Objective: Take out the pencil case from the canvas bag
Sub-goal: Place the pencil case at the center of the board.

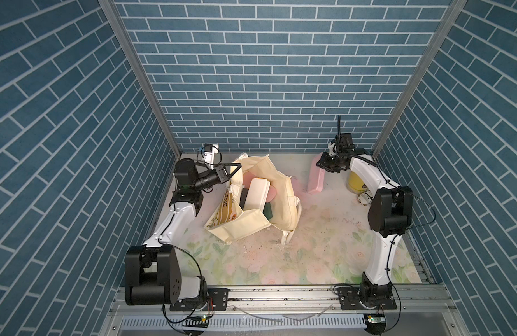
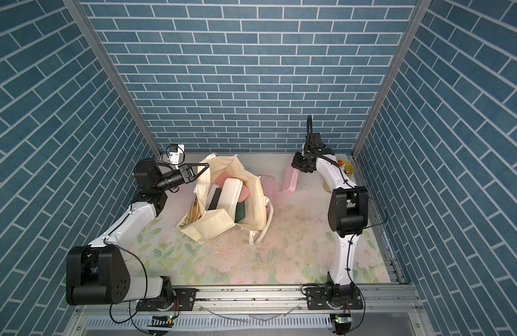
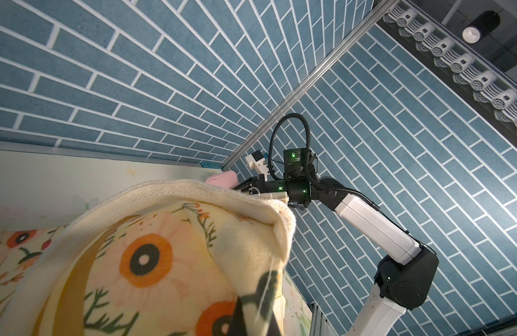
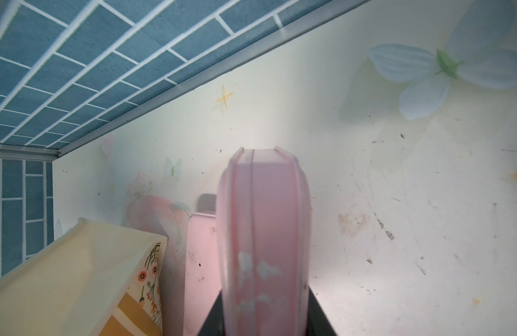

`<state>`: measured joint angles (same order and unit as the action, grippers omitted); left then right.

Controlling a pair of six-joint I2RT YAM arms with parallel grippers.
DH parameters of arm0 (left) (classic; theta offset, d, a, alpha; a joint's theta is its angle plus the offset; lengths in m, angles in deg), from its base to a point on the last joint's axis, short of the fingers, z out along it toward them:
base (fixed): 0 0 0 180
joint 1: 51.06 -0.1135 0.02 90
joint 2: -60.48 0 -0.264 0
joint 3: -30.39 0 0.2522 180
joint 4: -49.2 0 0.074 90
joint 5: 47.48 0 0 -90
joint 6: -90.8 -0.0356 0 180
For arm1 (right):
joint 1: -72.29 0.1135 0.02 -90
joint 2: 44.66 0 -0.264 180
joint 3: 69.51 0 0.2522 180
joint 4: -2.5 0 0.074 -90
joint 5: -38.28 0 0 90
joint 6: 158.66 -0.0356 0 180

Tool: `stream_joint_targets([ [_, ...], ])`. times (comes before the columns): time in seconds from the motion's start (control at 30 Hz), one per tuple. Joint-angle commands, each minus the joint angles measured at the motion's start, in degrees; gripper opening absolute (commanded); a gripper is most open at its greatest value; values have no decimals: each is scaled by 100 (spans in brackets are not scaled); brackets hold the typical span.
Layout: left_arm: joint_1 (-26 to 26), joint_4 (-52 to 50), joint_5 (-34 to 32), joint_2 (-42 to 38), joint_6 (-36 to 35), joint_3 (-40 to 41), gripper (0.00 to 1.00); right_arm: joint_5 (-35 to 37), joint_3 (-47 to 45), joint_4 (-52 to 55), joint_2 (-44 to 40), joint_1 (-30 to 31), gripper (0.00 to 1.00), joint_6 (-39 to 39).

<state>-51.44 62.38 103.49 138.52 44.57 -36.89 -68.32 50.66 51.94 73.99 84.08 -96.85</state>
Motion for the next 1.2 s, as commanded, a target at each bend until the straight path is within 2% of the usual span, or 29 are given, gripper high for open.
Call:
stream_joint_targets([
  [0.0,-23,-286,-107,-122,-344,-228,0,-160,438,370,239,7,2,118],
  [0.47,-23,-493,-24,-102,-365,-256,0,-532,1401,642,1297,-10,5,197],
  [0.7,-23,-659,20,-53,-457,-315,0,-882,1721,724,1700,-80,7,147],
  [0.87,-23,-704,55,-61,-475,-360,0,-880,1858,842,1866,-105,9,172],
  [1.0,-23,-792,98,-77,-501,-379,0,-862,1840,879,1891,-130,15,182],
  [1.17,-23,-859,99,-112,-544,-344,0,-805,1838,940,1889,-129,31,184],
])
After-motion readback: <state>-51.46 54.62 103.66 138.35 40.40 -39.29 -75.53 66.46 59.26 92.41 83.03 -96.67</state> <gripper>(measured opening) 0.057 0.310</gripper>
